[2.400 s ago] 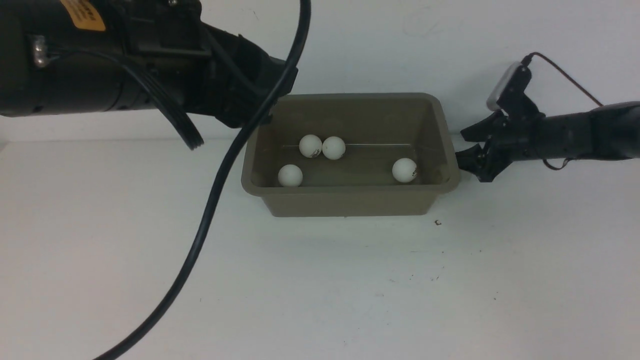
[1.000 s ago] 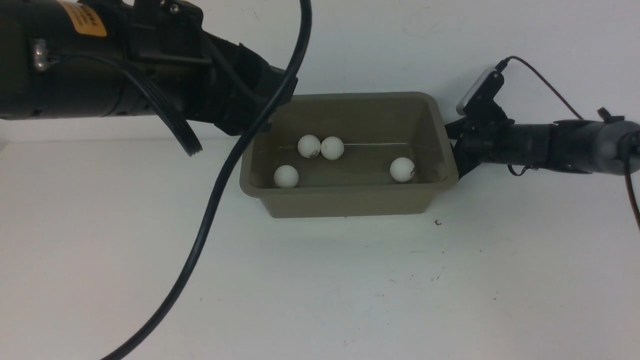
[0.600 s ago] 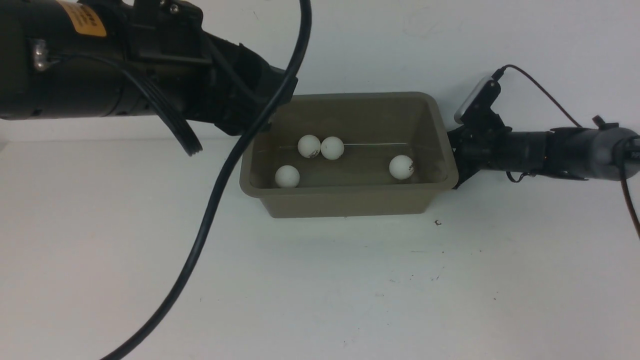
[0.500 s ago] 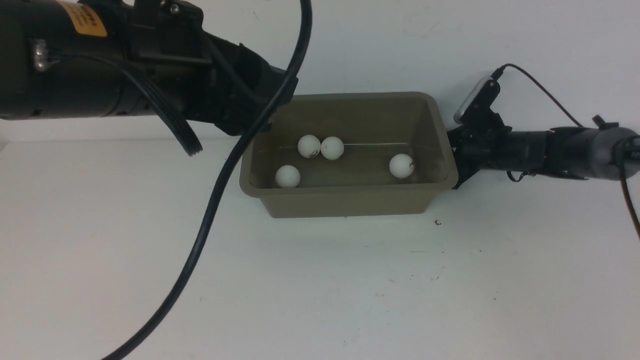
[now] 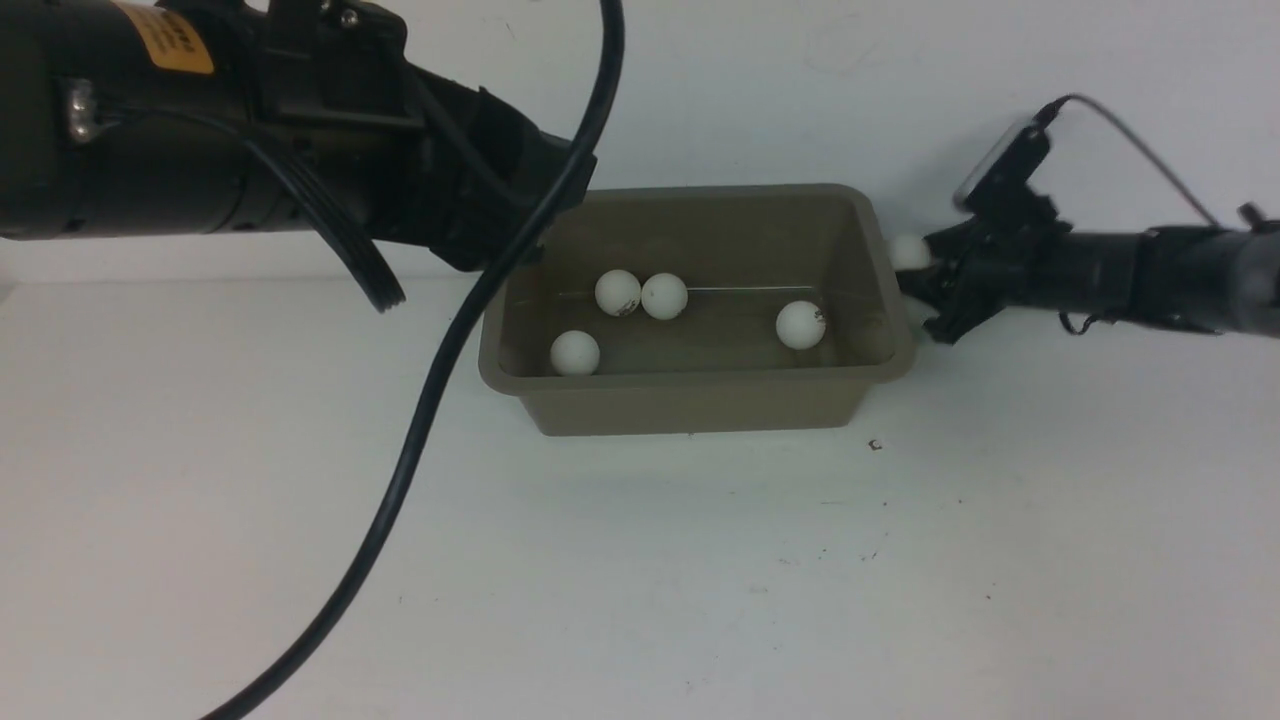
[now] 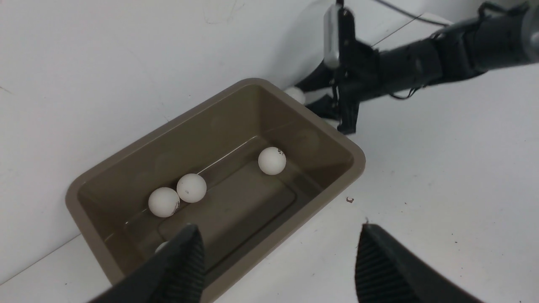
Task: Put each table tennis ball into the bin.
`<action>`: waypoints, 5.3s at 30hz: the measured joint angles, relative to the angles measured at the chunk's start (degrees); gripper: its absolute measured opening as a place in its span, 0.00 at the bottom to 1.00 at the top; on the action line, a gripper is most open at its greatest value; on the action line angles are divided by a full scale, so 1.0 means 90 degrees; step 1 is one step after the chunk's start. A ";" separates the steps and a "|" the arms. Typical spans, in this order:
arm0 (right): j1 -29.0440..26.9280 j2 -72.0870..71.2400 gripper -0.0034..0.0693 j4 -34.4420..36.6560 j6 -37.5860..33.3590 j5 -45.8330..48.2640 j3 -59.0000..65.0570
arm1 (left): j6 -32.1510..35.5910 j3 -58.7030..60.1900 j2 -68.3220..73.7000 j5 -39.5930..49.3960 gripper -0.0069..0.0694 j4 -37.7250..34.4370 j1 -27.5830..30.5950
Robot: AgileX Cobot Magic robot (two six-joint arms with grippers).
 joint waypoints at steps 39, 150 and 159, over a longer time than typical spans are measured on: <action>0.0844 -0.0969 0.72 -0.0180 0.2386 0.2286 0.0000 | -0.0011 0.0000 0.0000 0.0000 0.66 0.0007 0.0000; 0.0890 -1.1355 0.69 -0.7120 1.0452 -0.0280 0.6346 | 0.0003 0.0000 0.0000 -0.0473 0.66 -0.0434 0.0000; 0.0877 -1.2106 0.64 -0.9115 1.2230 -0.0824 0.7445 | 0.0003 0.0000 0.0000 -0.0451 0.66 -0.0441 0.0000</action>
